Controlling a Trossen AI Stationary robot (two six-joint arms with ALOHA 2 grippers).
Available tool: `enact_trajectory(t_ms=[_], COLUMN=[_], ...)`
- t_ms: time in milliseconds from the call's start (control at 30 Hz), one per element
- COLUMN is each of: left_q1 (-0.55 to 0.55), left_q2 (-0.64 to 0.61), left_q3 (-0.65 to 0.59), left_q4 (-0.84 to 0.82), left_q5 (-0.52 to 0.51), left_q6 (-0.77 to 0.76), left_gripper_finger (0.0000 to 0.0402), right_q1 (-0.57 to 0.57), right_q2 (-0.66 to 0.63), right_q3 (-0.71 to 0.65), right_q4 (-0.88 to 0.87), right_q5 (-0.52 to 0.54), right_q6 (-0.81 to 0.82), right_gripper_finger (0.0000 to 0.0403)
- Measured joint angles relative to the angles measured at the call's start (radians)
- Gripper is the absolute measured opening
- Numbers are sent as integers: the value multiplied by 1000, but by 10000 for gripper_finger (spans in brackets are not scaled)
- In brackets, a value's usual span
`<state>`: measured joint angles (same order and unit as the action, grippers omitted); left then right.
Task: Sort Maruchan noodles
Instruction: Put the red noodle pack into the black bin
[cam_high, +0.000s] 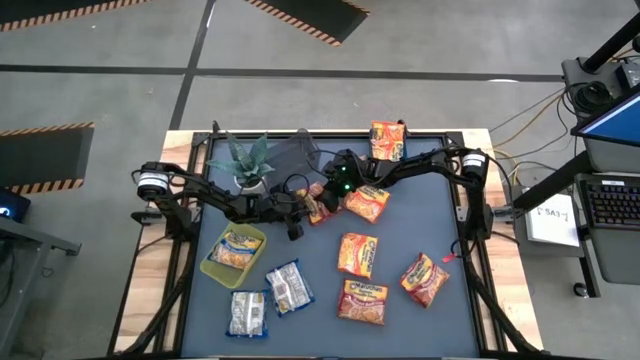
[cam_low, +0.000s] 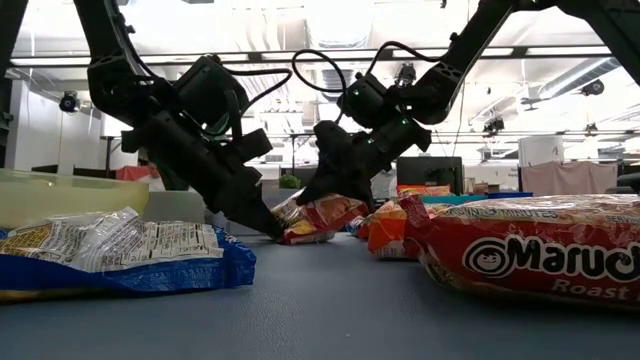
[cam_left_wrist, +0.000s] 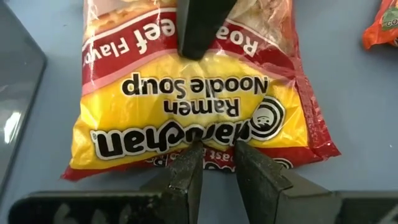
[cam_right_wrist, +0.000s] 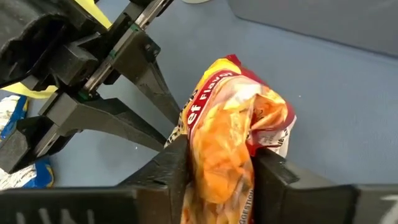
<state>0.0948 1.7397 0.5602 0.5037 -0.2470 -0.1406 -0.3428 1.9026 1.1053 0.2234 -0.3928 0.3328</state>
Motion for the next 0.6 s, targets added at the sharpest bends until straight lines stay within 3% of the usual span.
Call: enact_trajectory(t_ms=[300,600], left_q1=[-1,-2], left_q2=[-22,-182], left_q3=[0,0], left_q4=[-6,-126], left_q5=[4,29], left_q6=[0,0], left_gripper_finger=[75,90], right_q1=[-7,-6], right_q2=[-12,-54], right_q3=[0,-4], right_q4=[-9,-9], right_q5=[-1,-1], right_q6=[-33,-201], right_gripper_finger=[106,97])
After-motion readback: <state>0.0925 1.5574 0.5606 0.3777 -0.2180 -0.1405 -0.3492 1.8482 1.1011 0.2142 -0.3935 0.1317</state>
